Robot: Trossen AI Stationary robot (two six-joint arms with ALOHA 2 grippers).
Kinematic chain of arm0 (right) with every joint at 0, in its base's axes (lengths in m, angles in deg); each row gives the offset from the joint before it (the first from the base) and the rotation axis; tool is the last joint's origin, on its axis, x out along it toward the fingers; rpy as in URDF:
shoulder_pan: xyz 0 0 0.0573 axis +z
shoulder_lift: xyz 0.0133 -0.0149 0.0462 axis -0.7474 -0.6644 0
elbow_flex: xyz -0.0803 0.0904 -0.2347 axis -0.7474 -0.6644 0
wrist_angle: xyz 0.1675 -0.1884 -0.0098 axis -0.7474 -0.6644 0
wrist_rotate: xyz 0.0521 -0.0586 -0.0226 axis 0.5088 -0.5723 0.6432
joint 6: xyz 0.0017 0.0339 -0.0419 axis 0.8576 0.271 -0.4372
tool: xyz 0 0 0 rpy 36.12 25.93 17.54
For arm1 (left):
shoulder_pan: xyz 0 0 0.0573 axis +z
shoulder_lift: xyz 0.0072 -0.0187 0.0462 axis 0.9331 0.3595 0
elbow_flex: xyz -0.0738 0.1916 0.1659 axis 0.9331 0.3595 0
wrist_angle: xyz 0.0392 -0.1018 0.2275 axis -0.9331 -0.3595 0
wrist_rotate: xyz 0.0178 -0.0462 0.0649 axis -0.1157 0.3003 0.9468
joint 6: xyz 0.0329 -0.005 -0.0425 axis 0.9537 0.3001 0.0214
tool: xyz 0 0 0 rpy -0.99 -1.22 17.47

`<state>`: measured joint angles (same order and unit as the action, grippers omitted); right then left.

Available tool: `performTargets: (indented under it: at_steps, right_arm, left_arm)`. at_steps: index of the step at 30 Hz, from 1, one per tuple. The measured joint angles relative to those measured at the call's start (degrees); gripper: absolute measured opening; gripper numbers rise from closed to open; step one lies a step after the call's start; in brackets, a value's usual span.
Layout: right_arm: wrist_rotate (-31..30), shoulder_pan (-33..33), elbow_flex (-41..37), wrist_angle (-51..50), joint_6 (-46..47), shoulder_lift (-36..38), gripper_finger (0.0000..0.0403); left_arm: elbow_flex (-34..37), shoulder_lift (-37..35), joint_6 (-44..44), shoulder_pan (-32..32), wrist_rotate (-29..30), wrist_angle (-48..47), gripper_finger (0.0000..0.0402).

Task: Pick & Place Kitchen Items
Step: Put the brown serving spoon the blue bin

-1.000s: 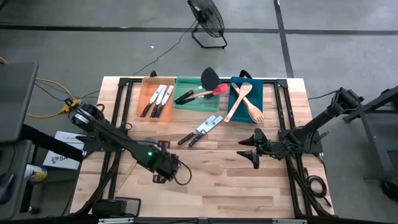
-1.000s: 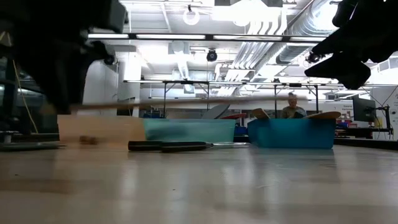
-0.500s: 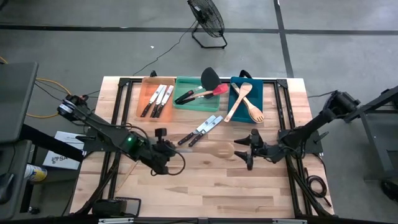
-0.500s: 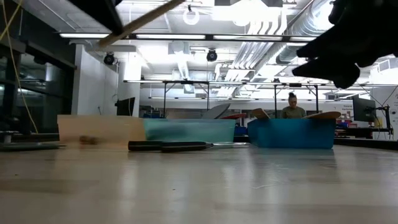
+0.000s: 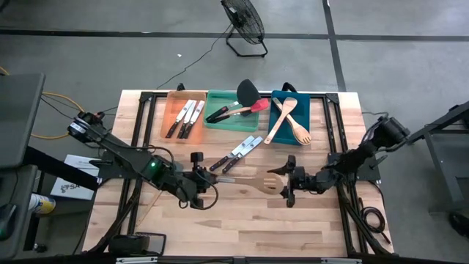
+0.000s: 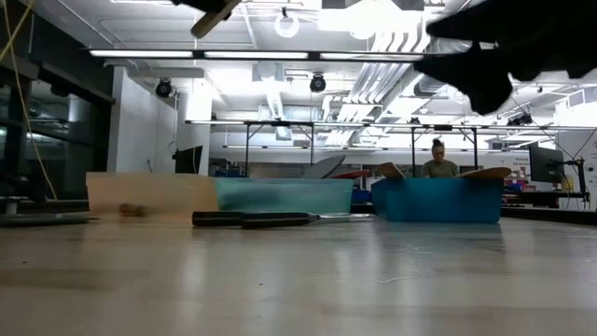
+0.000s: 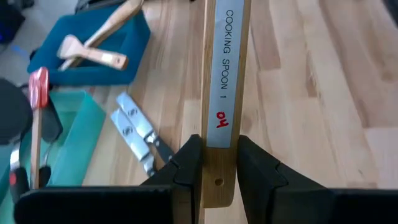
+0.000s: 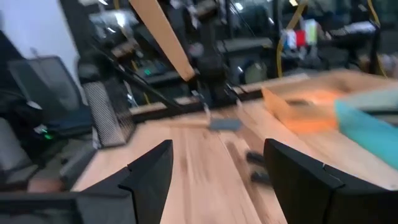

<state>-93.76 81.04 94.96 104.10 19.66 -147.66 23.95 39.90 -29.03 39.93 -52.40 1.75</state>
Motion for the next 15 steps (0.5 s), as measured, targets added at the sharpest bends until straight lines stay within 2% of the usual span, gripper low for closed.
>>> performTargets:
  at_steps: [4, 9, 15]
  right_arm:
    - [5.5, -2.2, 2.6, 5.6, -4.7, -3.3, 0.0243]
    - [13.1, -5.7, 9.2, 5.6, -9.9, -7.0, 0.0243]
    - [14.9, -7.0, 15.0, 5.6, -18.7, -8.1, 0.0243]
  left_arm:
    - [0.0, 0.0, 2.5, 1.9, -2.3, 4.2, 0.0067]
    - [0.0, 0.1, 6.0, 4.5, -8.1, 9.1, 0.0067]
    - [0.0, 0.9, 6.8, 7.0, -11.4, 9.9, 0.0067]
